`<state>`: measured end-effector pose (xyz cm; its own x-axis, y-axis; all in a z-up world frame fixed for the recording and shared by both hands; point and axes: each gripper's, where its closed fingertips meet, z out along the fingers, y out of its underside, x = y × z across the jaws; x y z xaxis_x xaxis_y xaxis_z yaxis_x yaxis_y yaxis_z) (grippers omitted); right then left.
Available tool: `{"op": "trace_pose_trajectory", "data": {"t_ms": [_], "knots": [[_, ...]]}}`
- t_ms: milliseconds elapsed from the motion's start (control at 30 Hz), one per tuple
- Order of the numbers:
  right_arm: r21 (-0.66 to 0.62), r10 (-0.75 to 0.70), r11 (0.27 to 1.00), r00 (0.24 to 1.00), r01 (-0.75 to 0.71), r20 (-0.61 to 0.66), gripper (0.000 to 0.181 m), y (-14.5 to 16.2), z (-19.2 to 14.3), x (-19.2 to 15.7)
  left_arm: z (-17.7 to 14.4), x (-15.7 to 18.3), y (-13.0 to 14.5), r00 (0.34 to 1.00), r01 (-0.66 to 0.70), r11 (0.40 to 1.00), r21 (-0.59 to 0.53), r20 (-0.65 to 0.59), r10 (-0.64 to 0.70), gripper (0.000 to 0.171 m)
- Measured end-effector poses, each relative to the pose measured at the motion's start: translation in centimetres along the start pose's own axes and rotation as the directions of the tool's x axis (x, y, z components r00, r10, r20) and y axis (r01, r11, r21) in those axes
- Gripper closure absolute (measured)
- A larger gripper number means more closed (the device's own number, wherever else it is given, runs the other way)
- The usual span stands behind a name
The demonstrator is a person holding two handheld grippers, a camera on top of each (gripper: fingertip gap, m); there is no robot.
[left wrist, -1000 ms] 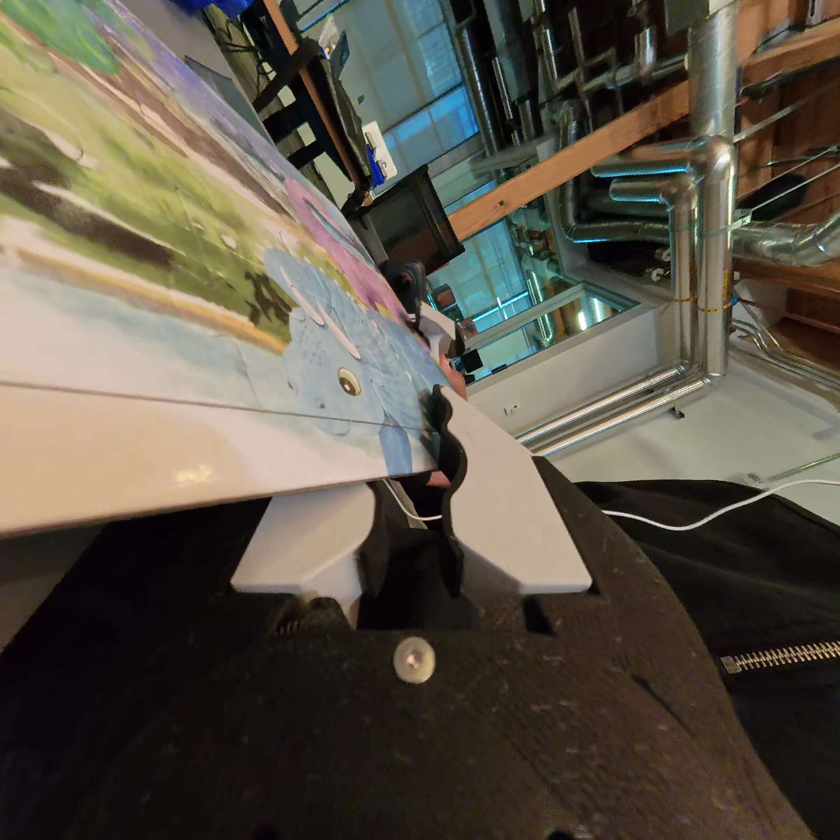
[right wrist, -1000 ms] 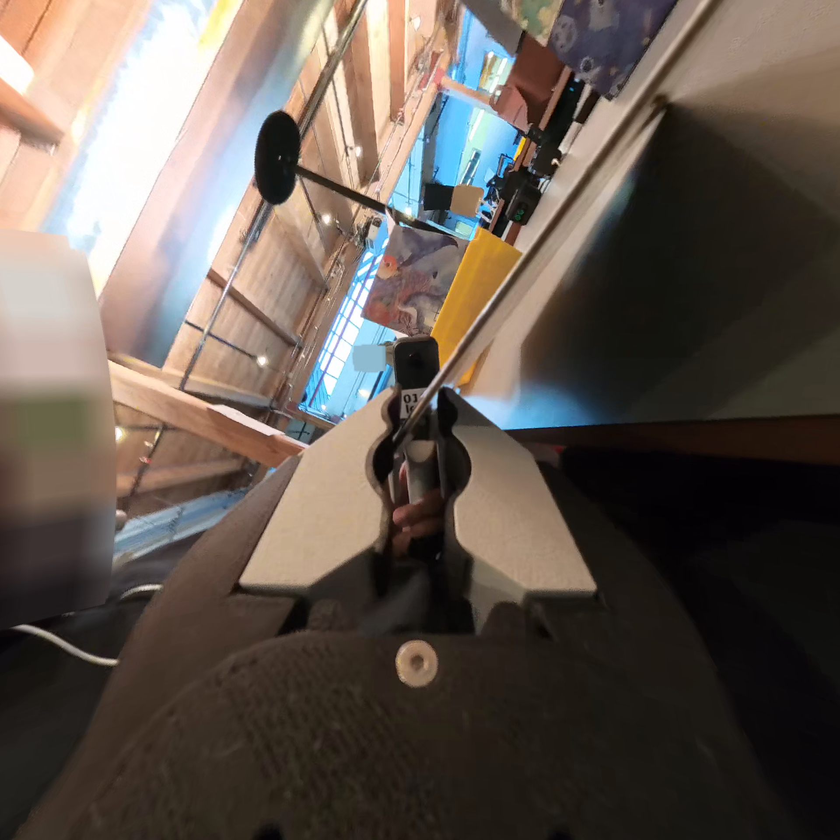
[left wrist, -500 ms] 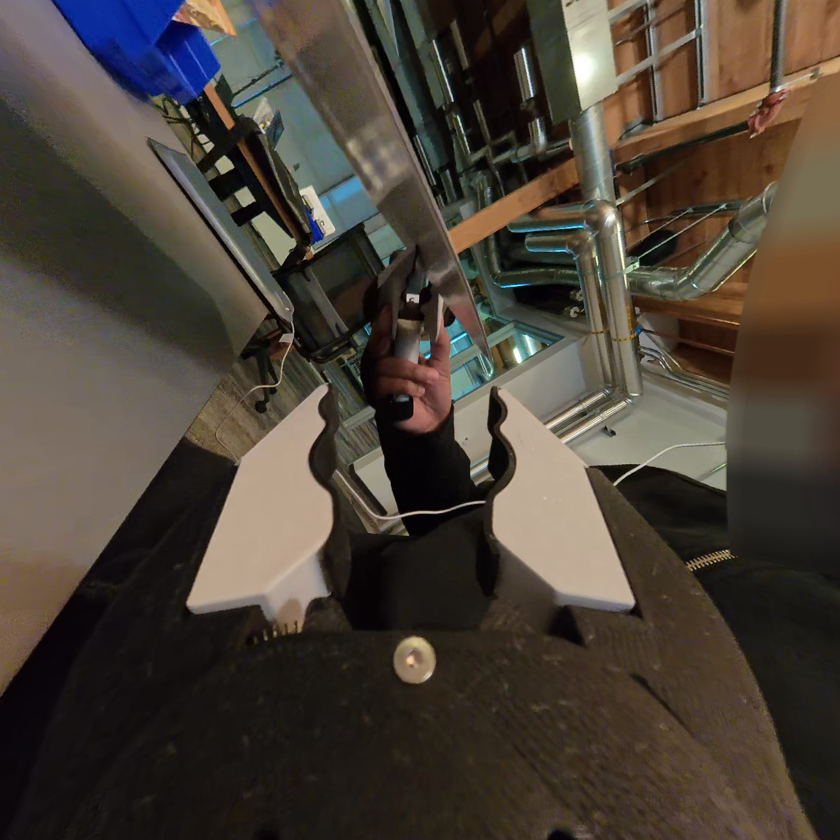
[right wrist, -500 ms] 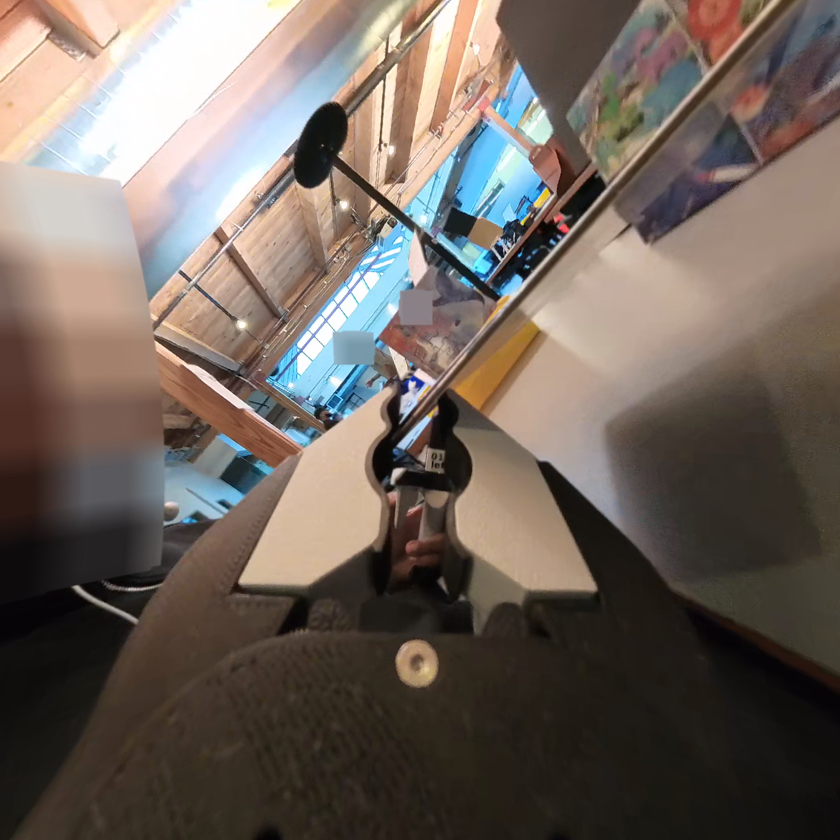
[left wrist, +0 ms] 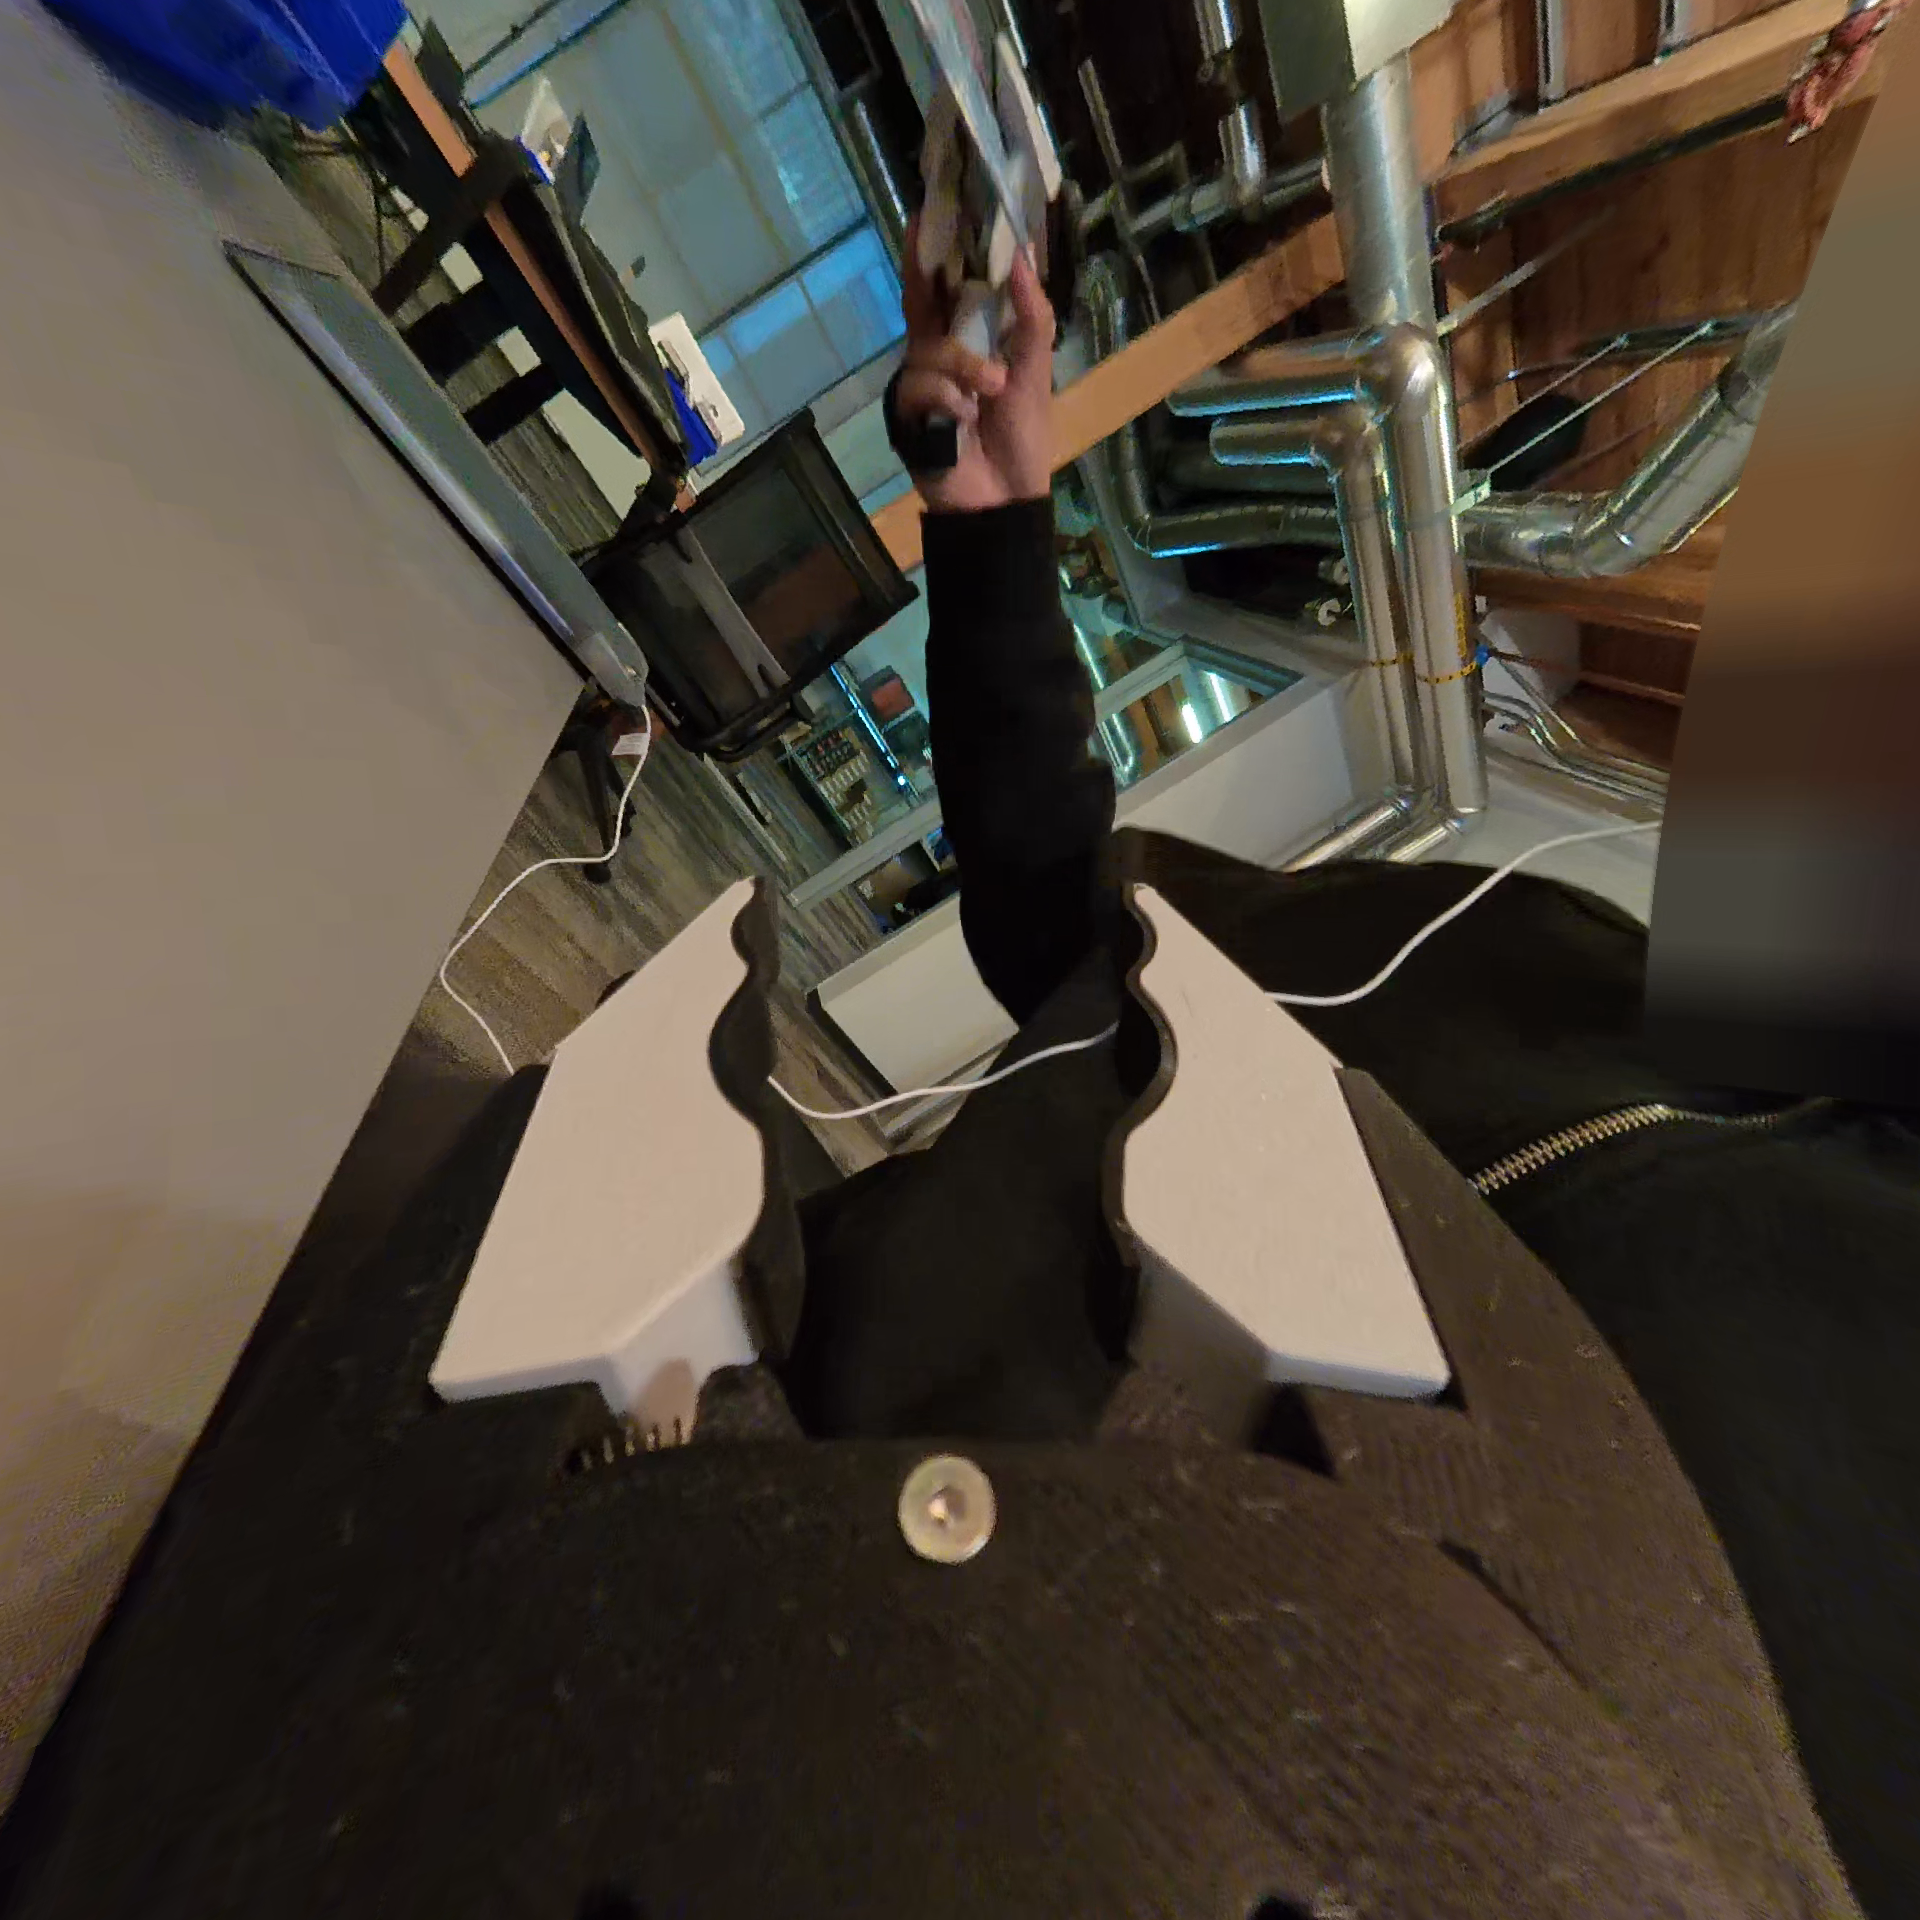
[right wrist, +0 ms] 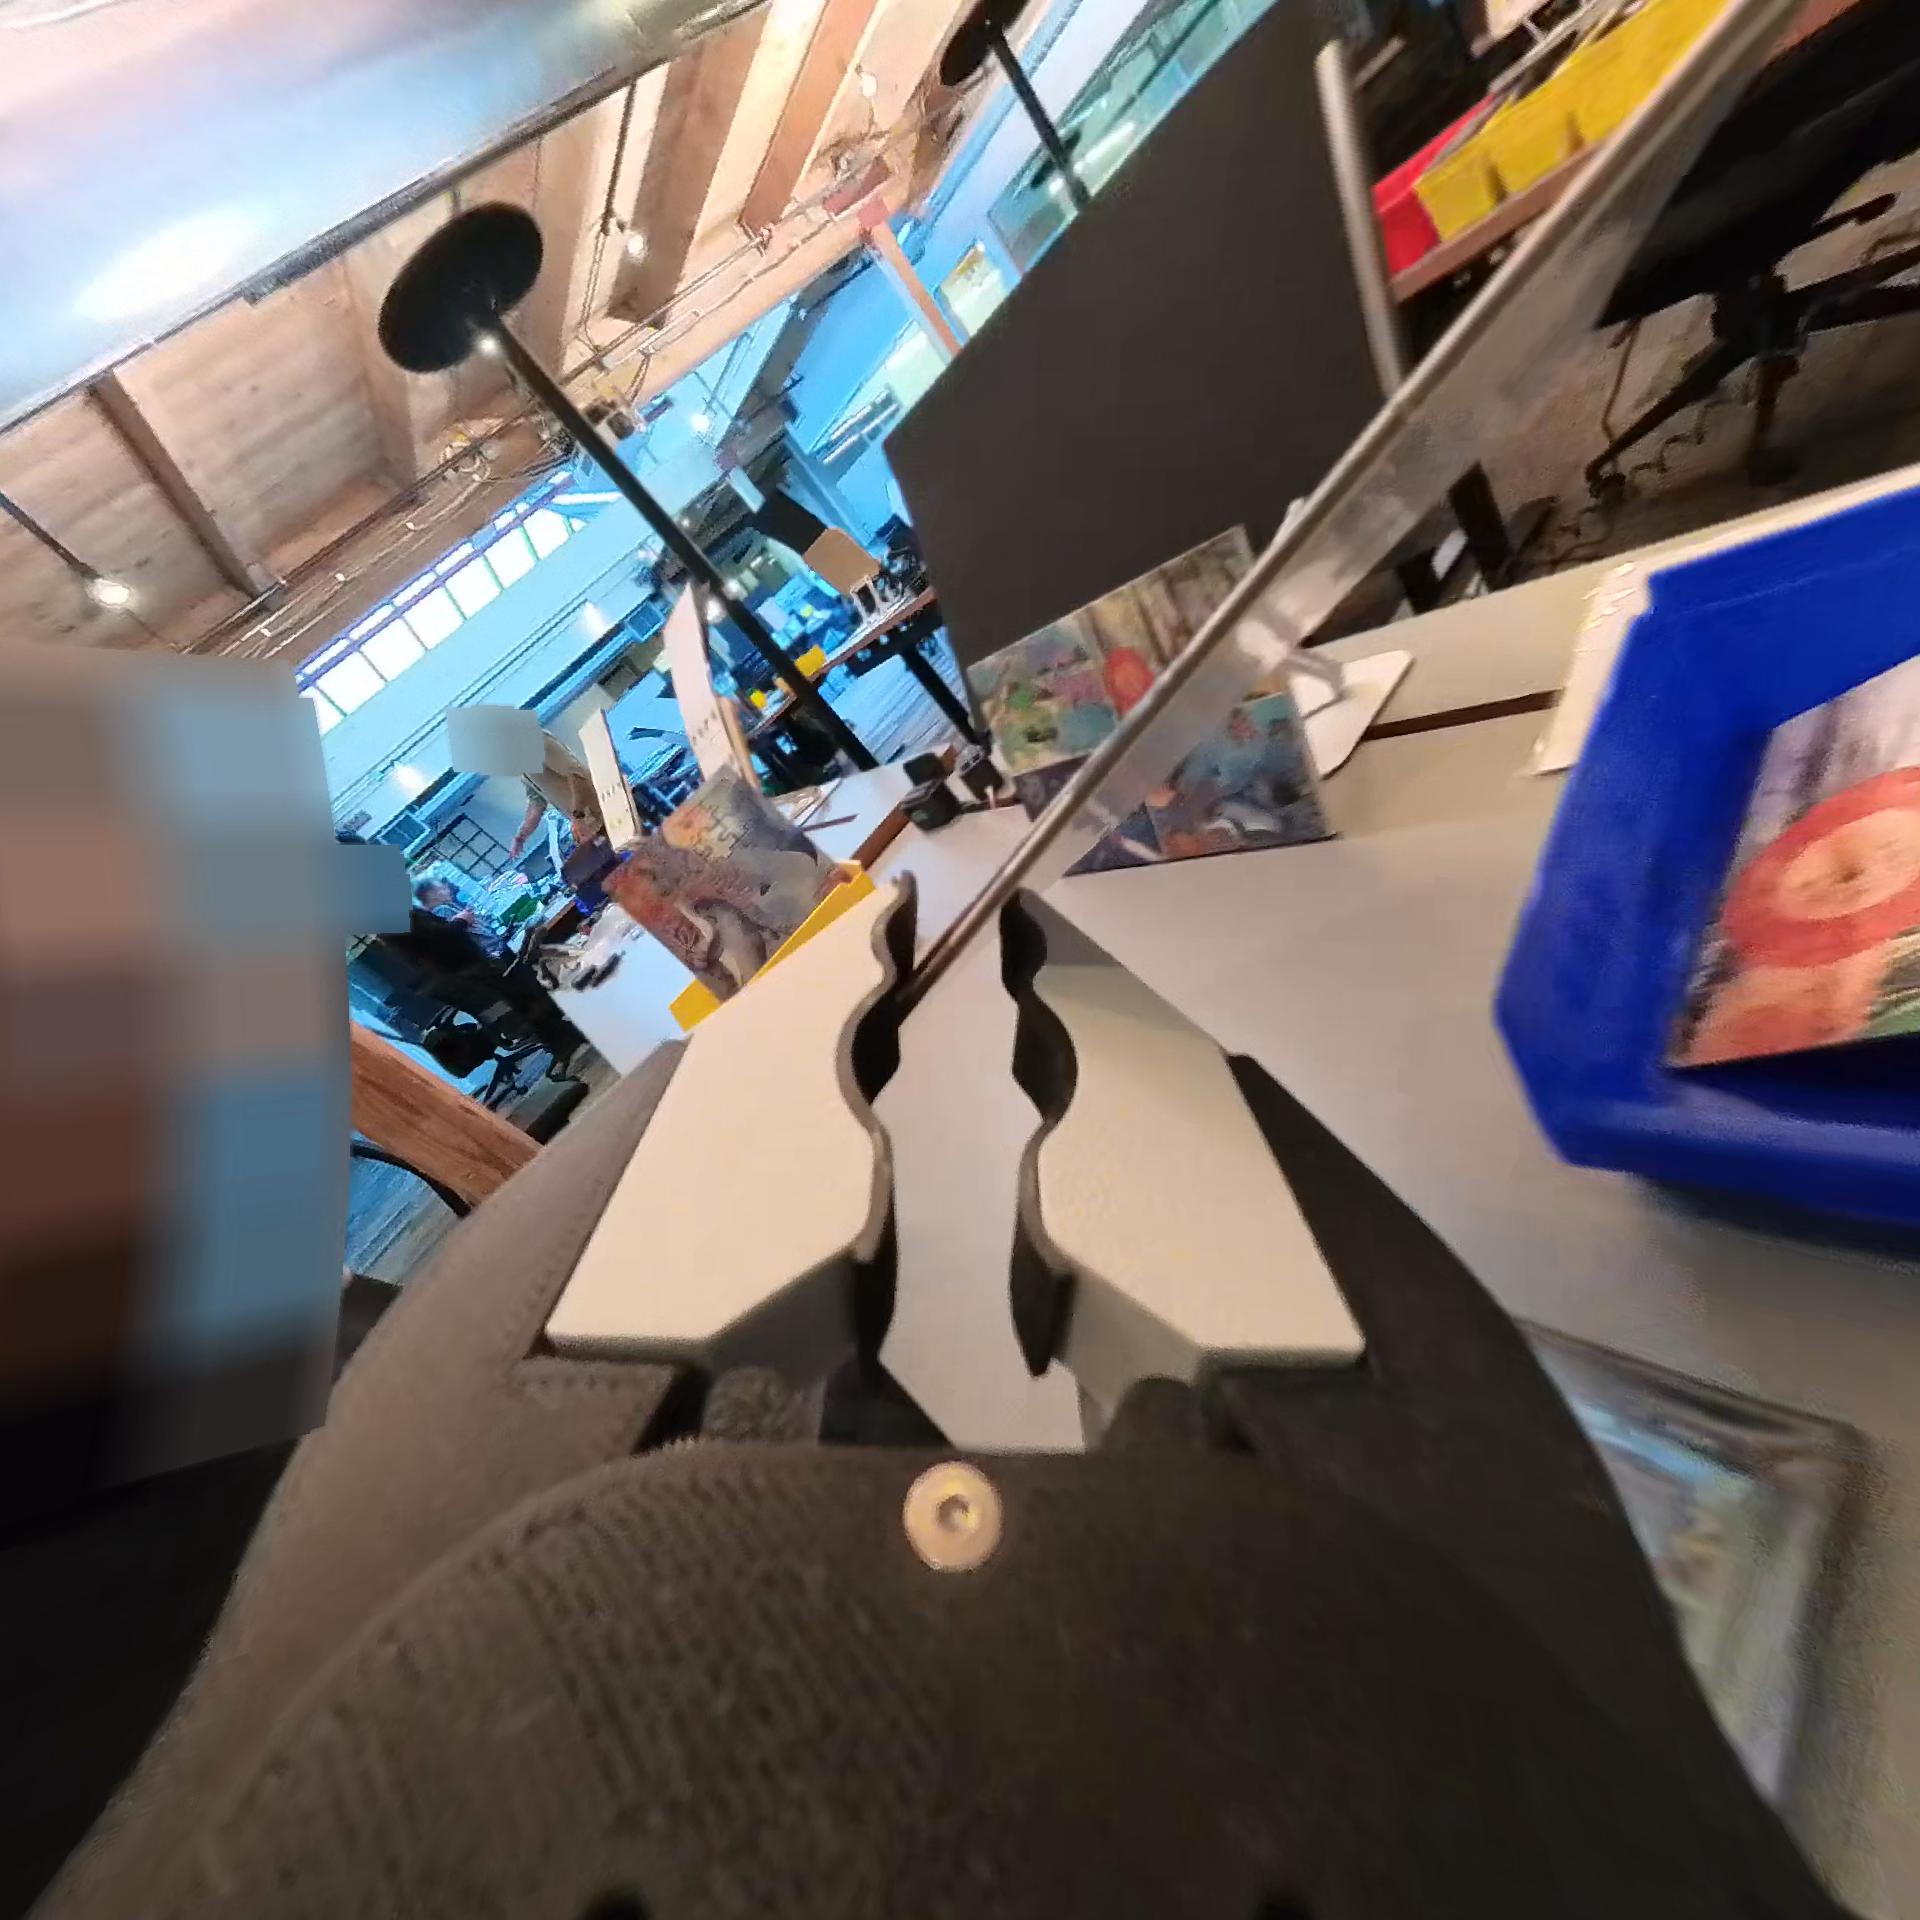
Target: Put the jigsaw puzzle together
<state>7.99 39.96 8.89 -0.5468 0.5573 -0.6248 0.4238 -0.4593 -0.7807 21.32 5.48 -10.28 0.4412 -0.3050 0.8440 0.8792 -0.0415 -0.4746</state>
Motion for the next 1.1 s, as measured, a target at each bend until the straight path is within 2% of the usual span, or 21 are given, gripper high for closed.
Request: {"op": "trace_pose_trajectory", "data": {"t_ms": [133, 200, 267, 367, 467, 567, 767, 867, 967, 1100], "knots": [[-0.058, 0.021, 0.998, 0.999, -0.023, -0.032, 0.166, -5.1, -1.5, 5.5, 2.3, -0.2, -1.7, 1.000, -0.028, 0.999, -0.041, -0.009, 0.028, 0.110], [-0.106, 0.027, 0.994, 0.999, -0.031, -0.037, 0.166, -6.8, -2.2, 8.3, 3.5, -1.1, -2.6, 0.997, -0.064, 0.994, -0.091, 0.034, 0.068, 0.109], [-0.175, 0.020, 0.984, 0.999, -0.026, -0.038, 0.165, -7.6, -2.6, 11.3, 4.3, -2.6, -3.8, 0.989, -0.098, 0.986, -0.138, 0.093, 0.112, 0.109], [-0.279, 0.050, 0.959, 0.999, -0.054, -0.022, 0.165, -7.8, -2.8, 15.7, 5.2, -4.4, -6.4, 0.980, -0.114, 0.982, -0.150, 0.146, 0.136, 0.109], [-0.317, 0.131, 0.940, 0.991, -0.123, 0.001, 0.164, -9.1, -2.4, 20.0, 6.3, -5.8, -8.4, 0.982, -0.085, 0.984, -0.154, 0.157, 0.109, 0.109], [-0.391, 0.158, 0.907, 0.987, -0.153, -0.018, 0.165, -10.3, -2.3, 24.6, 7.9, -6.5, -9.6, 0.993, -0.016, 0.986, -0.163, 0.111, 0.034, 0.109], [-0.490, 0.279, 0.846, 0.958, -0.211, 0.069, 0.165, -11.7, -3.7, 28.2, 10.1, -9.0, -10.6, 0.989, 0.016, 0.970, -0.243, 0.148, 0.021, 0.109], [-0.540, 0.304, 0.805, 0.952, -0.244, 0.023, 0.166, -11.2, -5.1, 29.8, 11.2, -10.1, -10.6, 0.989, 0.016, 0.958, -0.285, 0.146, 0.027, 0.109], [-0.529, 0.267, 0.818, 0.964, -0.228, -0.003, 0.167, -12.2, -5.0, 31.3, 12.5, -10.6, -10.4, 0.994, 0.034, 0.949, -0.314, 0.106, 0.000, 0.109], [-0.500, 0.164, 0.845, 0.982, -0.186, -0.088, 0.165, -14.3, -2.5, 34.1, 13.5, -11.0, -9.4, 0.996, 0.039, 0.928, -0.369, 0.087, -0.007, 0.109]]}}
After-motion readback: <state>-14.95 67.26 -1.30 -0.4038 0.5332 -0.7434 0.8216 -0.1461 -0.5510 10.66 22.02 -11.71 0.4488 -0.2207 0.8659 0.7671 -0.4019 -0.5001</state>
